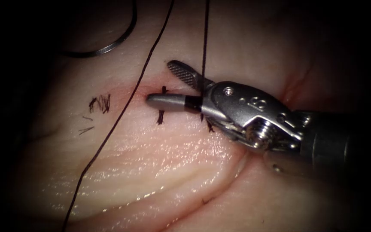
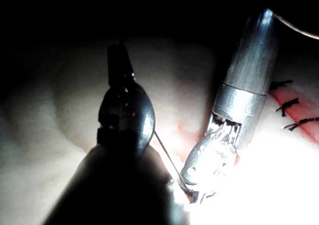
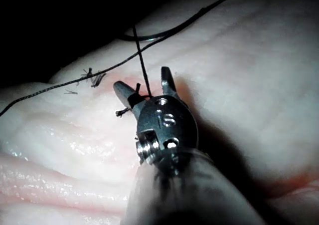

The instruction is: Wound Closure

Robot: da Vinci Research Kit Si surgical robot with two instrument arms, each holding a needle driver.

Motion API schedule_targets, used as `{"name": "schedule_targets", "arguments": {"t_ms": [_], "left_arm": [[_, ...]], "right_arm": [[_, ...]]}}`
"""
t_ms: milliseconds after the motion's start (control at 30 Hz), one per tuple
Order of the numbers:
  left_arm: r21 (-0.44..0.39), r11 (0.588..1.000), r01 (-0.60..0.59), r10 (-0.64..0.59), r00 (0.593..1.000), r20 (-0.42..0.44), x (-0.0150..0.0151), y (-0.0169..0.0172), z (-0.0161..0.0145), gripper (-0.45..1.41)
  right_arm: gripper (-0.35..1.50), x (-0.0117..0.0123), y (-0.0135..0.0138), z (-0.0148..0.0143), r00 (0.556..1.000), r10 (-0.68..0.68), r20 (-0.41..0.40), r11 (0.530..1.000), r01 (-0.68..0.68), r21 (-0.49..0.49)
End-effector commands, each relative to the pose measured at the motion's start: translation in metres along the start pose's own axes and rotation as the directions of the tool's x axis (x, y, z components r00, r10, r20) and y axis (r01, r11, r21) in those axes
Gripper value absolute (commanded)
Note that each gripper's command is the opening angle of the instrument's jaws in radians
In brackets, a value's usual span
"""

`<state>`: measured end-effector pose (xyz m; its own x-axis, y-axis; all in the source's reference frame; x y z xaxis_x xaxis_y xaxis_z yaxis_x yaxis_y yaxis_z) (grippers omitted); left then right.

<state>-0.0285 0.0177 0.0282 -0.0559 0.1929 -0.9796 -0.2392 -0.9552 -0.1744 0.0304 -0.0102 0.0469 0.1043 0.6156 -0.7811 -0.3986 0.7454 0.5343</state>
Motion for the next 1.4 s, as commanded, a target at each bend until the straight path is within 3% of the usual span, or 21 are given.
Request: {"name": "schedule_targets", "arguments": {"t_ms": [33, 67, 100, 233, 433, 500, 533, 633, 733, 900, 1000, 1067, 1133, 1167, 1267, 1400], "left_arm": [[0.001, 1.000, -0.002, 0.002, 1.000, -0.002, -0.0003, -0.0004, 0.0008, -0.45], [0.001, 1.000, -0.002, 0.002, 1.000, -0.002, -0.0003, -0.0004, 0.0008, -0.45], [0.001, 1.000, -0.002, 0.002, 1.000, -0.002, -0.0003, -0.0004, 0.0008, -0.45], [-0.002, 1.000, -0.005, 0.005, 1.000, 0.001, -0.0003, -0.0001, 0.0010, -0.45], [-0.007, 1.000, -0.006, 0.006, 1.000, 0.000, 0.0000, 0.0004, 0.0009, -0.45], [-0.008, 1.000, -0.012, 0.012, 1.000, -0.001, 0.0002, 0.0005, 0.0008, -0.45], [-0.008, 1.000, -0.012, 0.012, 1.000, -0.001, 0.0002, 0.0006, 0.0008, -0.45], [-0.006, 1.000, -0.028, 0.028, 1.000, 0.000, 0.0004, 0.0005, 0.0009, -0.45], [0.000, 0.999, -0.049, 0.049, 0.999, 0.000, 0.0004, 0.0003, 0.0015, -0.45], [0.018, 0.996, -0.088, 0.088, 0.996, 0.008, 0.0002, -0.0001, 0.0031, -0.45], [0.045, 0.991, -0.125, 0.123, 0.991, 0.045, -0.0003, -0.0004, 0.0039, -0.45], [0.050, 0.989, -0.136, 0.134, 0.990, 0.051, -0.0007, -0.0002, 0.0041, -0.45], [0.049, 0.989, -0.143, 0.140, 0.989, 0.053, -0.0011, 0.0002, 0.0038, -0.45], [0.046, 0.988, -0.148, 0.145, 0.988, 0.052, -0.0013, 0.0005, 0.0034, -0.45], [0.038, 0.986, -0.161, 0.159, 0.986, 0.050, -0.0017, 0.0017, 0.0024, -0.45], [0.038, 0.983, -0.178, 0.176, 0.983, 0.054, -0.0022, 0.0032, 0.0020, -0.45]], "right_arm": [[0.44, 0.0000, -0.0001, 0.0008, 1.000, -0.003, 0.000, 1.000, 0.003, 0.004], [0.21, 0.0000, -0.0001, 0.0008, 1.000, -0.003, 0.003, 1.000, 0.003, 0.005], [-0.35, 0.0000, -0.0002, 0.0007, 1.000, -0.005, 0.014, 1.000, 0.005, 0.010], [-0.35, 0.0000, -0.0004, 0.0007, 0.999, -0.006, 0.052, 1.000, 0.007, -0.003], [-0.35, -0.0002, 0.0000, 0.0001, 0.998, -0.047, 0.029, 0.999, 0.047, 0.003], [0.32, -0.0002, 0.0002, -0.0009, 0.999, -0.050, 0.001, 0.999, 0.050, 0.005], [0.42, -0.0001, 0.0004, -0.0019, 0.996, -0.082, -0.015, 0.997, 0.083, 0.008], [0.96, 0.0006, 0.0013, -0.0055, 0.993, -0.109, -0.039, 0.994, 0.110, 0.021], [1.06, 0.0010, 0.0026, -0.0098, 0.991, -0.126, -0.034, 0.992, 0.127, 0.010], [1.05, 0.0010, 0.0040, -0.0157, 0.987, -0.159, -0.015, 0.987, 0.159, -0.002], [0.88, 0.0006, 0.0042, -0.0185, 0.985, -0.171, 0.013, 0.984, 0.172, -0.040], [0.43, 0.0002, 0.0042, -0.0200, 0.979, -0.203, 0.021, 0.978, 0.204, -0.049], [-0.23, 0.0001, 0.0043, -0.0211, 0.950, -0.310, 0.018, 0.948, 0.311, -0.066], [-0.35, 0.0000, 0.0042, -0.0216, 0.927, -0.374, 0.011, 0.923, 0.374, -0.091], [-0.35, 0.0000, 0.0041, -0.0220, 0.877, -0.479, 0.024, 0.866, 0.477, -0.149], [-0.35, 0.0005, 0.0042, -0.0218, 0.879, -0.476, 0.014, 0.870, 0.473, -0.139]]}}
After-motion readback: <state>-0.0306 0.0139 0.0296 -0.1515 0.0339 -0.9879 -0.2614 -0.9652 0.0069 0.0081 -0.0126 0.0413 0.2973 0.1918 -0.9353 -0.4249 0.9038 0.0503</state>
